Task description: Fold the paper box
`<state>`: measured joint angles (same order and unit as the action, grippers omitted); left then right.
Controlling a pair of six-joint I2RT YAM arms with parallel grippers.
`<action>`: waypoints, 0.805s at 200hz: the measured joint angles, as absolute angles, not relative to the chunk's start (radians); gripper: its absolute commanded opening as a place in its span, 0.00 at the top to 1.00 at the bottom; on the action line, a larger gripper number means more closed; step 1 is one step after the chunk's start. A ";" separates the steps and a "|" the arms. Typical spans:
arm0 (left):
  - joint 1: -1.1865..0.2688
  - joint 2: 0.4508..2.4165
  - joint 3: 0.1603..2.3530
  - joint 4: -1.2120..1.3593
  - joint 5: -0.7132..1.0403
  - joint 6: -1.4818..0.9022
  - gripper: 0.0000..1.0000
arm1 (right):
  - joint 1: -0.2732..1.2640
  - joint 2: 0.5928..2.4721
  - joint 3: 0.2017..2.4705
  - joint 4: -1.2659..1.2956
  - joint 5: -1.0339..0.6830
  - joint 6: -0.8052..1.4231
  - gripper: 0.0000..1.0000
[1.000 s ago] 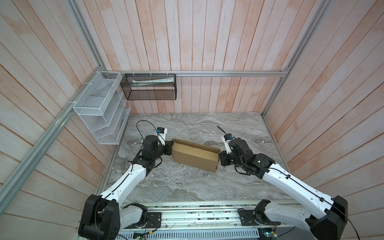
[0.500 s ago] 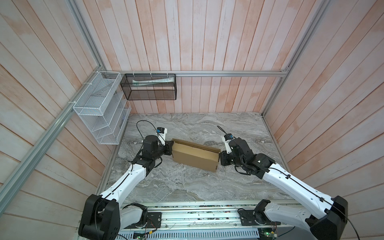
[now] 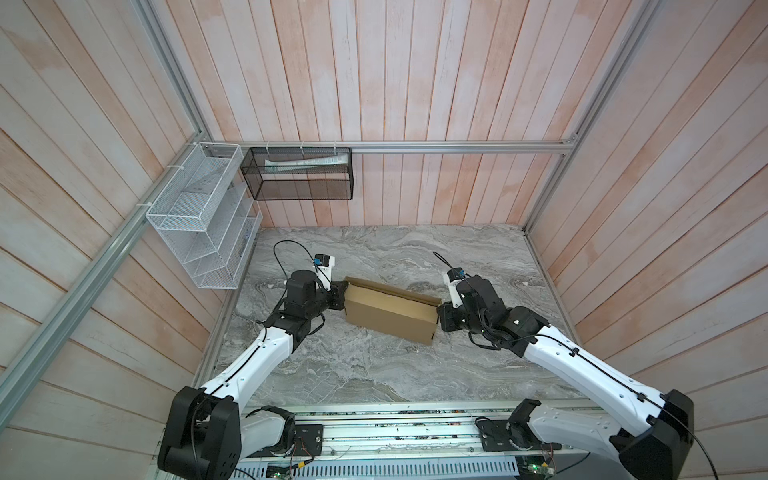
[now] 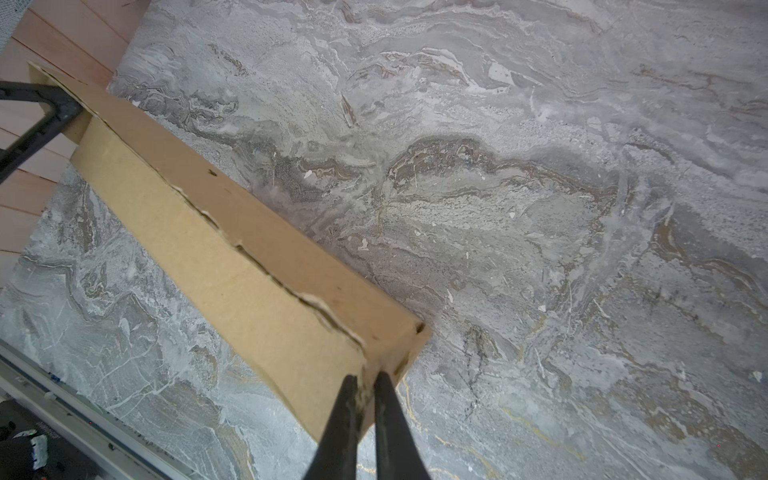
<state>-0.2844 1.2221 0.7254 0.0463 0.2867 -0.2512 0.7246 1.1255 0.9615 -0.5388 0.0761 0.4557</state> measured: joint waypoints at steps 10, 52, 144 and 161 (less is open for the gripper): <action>-0.284 1.222 0.725 0.046 0.287 -0.251 1.00 | 0.725 1.126 0.962 -0.539 0.076 0.456 0.91; -0.284 1.222 0.725 0.046 0.284 -0.251 1.00 | 0.724 1.126 0.958 -0.529 0.070 0.458 0.92; -0.281 1.231 0.725 0.061 0.279 -0.251 1.00 | 0.720 1.121 0.928 -0.479 0.052 0.508 0.92; -0.280 1.232 0.725 0.063 0.279 -0.251 1.00 | 0.717 1.120 0.928 -0.478 0.047 0.509 0.92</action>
